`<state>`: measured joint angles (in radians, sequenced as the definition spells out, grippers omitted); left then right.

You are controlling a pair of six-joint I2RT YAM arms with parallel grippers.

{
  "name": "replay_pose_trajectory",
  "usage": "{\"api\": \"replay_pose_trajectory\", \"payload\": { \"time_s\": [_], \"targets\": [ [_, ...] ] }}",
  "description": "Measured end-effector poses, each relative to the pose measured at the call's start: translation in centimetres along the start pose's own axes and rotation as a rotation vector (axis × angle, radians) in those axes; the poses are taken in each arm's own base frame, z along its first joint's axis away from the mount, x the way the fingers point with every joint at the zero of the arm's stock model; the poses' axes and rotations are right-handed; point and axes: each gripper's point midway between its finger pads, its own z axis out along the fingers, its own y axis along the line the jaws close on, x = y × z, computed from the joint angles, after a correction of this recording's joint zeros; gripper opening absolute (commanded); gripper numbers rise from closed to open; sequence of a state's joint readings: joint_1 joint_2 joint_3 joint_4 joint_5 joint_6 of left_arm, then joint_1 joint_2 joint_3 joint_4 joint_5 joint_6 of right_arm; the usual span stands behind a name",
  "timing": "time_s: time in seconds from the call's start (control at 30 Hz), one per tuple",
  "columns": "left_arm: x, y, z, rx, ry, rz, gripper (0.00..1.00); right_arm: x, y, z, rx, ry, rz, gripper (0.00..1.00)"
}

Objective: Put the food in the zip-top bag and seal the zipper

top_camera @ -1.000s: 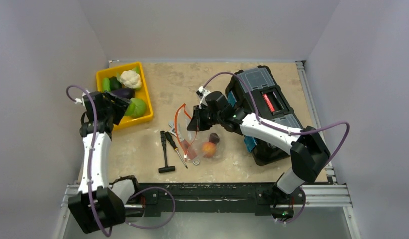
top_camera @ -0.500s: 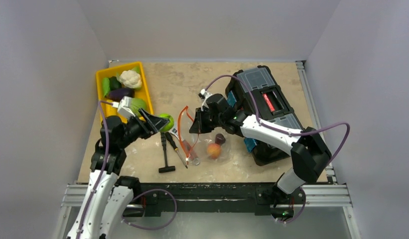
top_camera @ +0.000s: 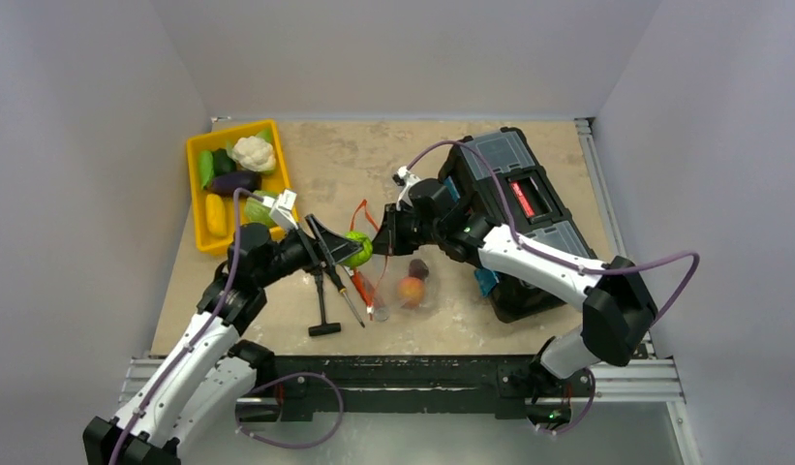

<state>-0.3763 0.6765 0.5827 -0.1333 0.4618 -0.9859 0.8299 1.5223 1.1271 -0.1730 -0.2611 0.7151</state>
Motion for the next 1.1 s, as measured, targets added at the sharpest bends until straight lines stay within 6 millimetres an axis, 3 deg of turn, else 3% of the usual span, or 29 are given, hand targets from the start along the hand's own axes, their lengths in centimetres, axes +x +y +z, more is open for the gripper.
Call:
{"api": "replay_pose_trajectory", "payload": {
  "time_s": [0.3, 0.53, 0.77, 1.1],
  "targets": [
    [2.2, 4.6, 1.3, -0.143, 0.024, 0.008, 0.56, -1.3, 1.7, -2.7, -0.033, -0.053, -0.001, 0.00],
    [3.6, 6.7, 1.5, -0.263, 0.078, 0.039, 0.72, -1.3, 2.0, -3.2, -0.039, -0.053, 0.005, 0.00],
    [2.4, 4.6, 1.7, -0.310, 0.116, 0.060, 0.93, -1.2, 2.1, -3.2, -0.045, -0.048, 0.012, 0.00],
    [0.8, 1.3, 0.8, -0.289, 0.117, 0.055, 0.93, -1.0, 2.3, -3.2, -0.052, -0.041, 0.013, 0.00]
  ]
}}
